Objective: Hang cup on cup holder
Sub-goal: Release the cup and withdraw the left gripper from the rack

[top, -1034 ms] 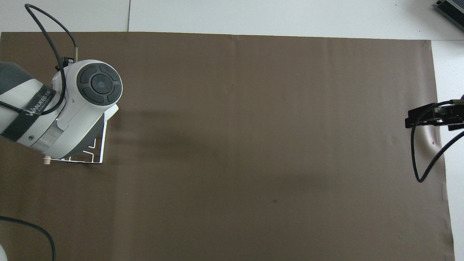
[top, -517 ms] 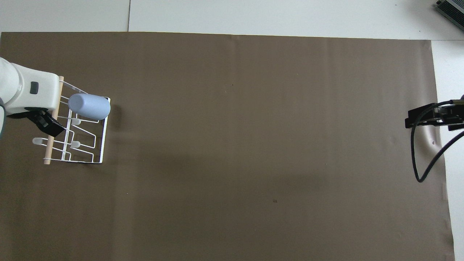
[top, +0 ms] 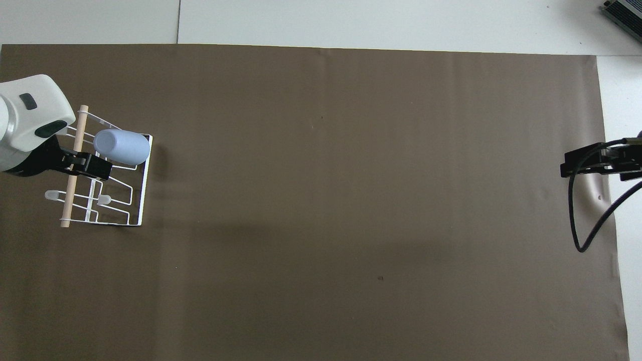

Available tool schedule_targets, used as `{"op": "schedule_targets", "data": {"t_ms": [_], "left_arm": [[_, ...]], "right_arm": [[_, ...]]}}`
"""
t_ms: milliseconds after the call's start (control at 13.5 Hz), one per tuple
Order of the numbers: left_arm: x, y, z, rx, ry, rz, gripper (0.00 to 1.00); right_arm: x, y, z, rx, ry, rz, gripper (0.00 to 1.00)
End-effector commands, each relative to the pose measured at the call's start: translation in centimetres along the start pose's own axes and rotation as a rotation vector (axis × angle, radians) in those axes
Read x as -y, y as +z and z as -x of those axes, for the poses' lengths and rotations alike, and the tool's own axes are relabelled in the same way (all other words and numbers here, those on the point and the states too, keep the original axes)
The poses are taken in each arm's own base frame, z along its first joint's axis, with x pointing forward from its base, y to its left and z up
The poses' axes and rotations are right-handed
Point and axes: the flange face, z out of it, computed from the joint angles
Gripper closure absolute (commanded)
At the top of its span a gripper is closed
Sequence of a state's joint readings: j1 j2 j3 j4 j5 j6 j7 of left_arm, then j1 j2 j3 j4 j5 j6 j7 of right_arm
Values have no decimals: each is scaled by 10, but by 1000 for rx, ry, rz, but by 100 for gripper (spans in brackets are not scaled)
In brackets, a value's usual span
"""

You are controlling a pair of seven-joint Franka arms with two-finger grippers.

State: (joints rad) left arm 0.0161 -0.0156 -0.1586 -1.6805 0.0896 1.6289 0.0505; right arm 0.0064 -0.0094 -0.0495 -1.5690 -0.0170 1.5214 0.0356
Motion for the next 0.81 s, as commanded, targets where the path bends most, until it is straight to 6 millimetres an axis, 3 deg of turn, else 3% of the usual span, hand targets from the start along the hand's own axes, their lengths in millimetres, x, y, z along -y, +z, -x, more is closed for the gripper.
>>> {"op": "schedule_targets", "data": {"t_ms": [0, 443, 738], "left_arm": [[10, -13, 13, 15, -74, 23, 0], [9, -18, 16, 5, -114, 82, 0], [29, -23, 17, 1, -153, 100, 0]], "right_arm": [[-7, 1, 4, -16, -8, 0, 0], [-7, 0, 4, -21, -5, -1, 0], [-6, 0, 4, -21, -5, -1, 0]]}}
